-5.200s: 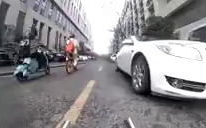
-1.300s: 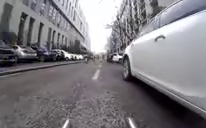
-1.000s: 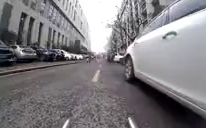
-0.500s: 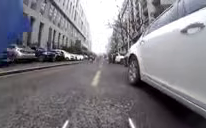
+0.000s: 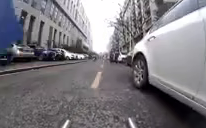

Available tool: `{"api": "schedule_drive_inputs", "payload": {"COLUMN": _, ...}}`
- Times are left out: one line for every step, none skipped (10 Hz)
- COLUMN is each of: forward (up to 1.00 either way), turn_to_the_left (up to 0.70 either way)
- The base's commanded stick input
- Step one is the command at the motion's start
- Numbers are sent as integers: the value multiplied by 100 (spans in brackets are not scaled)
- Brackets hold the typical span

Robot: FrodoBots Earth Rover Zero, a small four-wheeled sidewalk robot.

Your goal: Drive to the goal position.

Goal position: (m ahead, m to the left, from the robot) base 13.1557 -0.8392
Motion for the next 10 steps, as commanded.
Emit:
{"api": "schedule_drive_inputs", "payload": {"forward": 70, "turn_to_the_left": -14}}
{"api": "schedule_drive_inputs", "payload": {"forward": 70, "turn_to_the_left": -14}}
{"api": "schedule_drive_inputs", "payload": {"forward": 70, "turn_to_the_left": -13}}
{"api": "schedule_drive_inputs", "payload": {"forward": 70, "turn_to_the_left": 0}}
{"api": "schedule_drive_inputs", "payload": {"forward": 70, "turn_to_the_left": -1}}
{"api": "schedule_drive_inputs", "payload": {"forward": 70, "turn_to_the_left": -7}}
{"api": "schedule_drive_inputs", "payload": {"forward": 70, "turn_to_the_left": -13}}
{"api": "schedule_drive_inputs", "payload": {"forward": 70, "turn_to_the_left": -14}}
{"api": "schedule_drive_inputs", "payload": {"forward": 70, "turn_to_the_left": -14}}
{"api": "schedule_drive_inputs", "payload": {"forward": 70, "turn_to_the_left": -13}}
